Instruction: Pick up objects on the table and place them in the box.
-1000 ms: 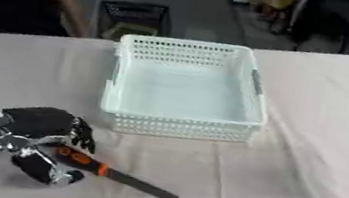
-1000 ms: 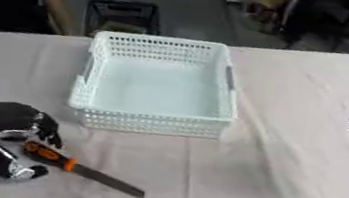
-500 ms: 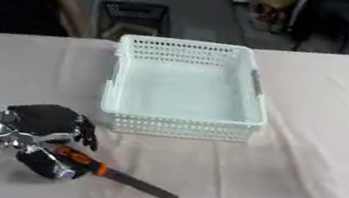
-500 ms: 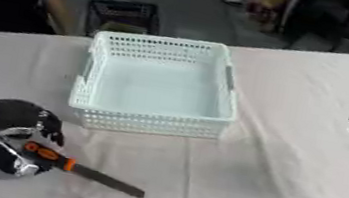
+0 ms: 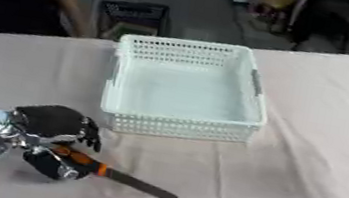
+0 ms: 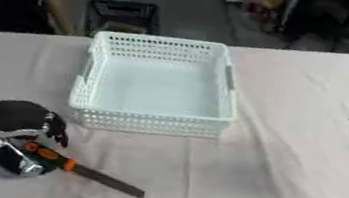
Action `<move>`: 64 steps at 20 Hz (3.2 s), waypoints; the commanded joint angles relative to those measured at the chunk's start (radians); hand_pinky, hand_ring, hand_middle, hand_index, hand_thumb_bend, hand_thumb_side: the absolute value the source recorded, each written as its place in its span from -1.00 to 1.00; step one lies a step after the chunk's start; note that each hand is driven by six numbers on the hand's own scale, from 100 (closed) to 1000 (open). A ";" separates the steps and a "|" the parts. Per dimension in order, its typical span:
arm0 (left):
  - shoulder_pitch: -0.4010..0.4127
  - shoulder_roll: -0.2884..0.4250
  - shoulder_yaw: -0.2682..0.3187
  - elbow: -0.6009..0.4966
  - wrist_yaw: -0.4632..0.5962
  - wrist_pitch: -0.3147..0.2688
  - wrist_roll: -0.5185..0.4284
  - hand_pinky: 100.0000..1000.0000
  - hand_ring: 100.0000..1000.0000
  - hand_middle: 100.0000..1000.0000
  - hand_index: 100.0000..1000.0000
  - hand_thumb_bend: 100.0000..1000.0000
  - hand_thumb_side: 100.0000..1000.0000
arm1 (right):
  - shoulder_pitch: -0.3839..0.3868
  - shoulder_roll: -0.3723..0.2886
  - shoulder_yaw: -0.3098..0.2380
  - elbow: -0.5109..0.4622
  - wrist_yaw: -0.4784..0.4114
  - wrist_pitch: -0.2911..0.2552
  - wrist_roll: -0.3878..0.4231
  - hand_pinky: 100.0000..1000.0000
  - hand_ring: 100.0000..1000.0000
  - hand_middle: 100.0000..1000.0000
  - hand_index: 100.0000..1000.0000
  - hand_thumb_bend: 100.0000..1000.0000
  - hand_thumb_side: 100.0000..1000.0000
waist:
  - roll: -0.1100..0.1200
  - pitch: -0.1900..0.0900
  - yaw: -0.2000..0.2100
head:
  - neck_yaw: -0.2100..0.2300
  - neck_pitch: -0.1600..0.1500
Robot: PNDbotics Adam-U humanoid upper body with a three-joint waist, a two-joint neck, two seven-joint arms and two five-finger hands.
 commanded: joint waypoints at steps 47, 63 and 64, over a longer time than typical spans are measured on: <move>0.006 -0.040 -0.005 0.097 -0.111 0.007 0.121 -0.48 -0.58 -0.56 -0.20 -1.00 -0.82 | -0.006 -0.012 -0.004 -0.008 -0.003 0.000 0.002 -0.46 -0.28 -0.15 0.38 -1.00 0.32 | -0.004 -0.010 -0.001 | 0.007 -0.004; 0.012 -0.015 0.021 0.046 0.084 0.041 0.114 -0.76 -0.85 -0.85 -0.46 -1.00 -0.65 | -0.006 -0.012 -0.005 -0.007 -0.003 0.000 0.001 -0.46 -0.28 -0.15 0.38 -1.00 0.32 | -0.004 -0.009 0.000 | 0.004 -0.006; 0.013 -0.009 0.025 0.032 0.103 0.045 0.109 -0.76 -0.86 -0.86 -0.47 -1.00 -0.64 | -0.006 -0.012 -0.006 -0.006 -0.003 0.000 0.000 -0.46 -0.28 -0.15 0.38 -1.00 0.32 | -0.003 -0.009 0.000 | 0.004 -0.006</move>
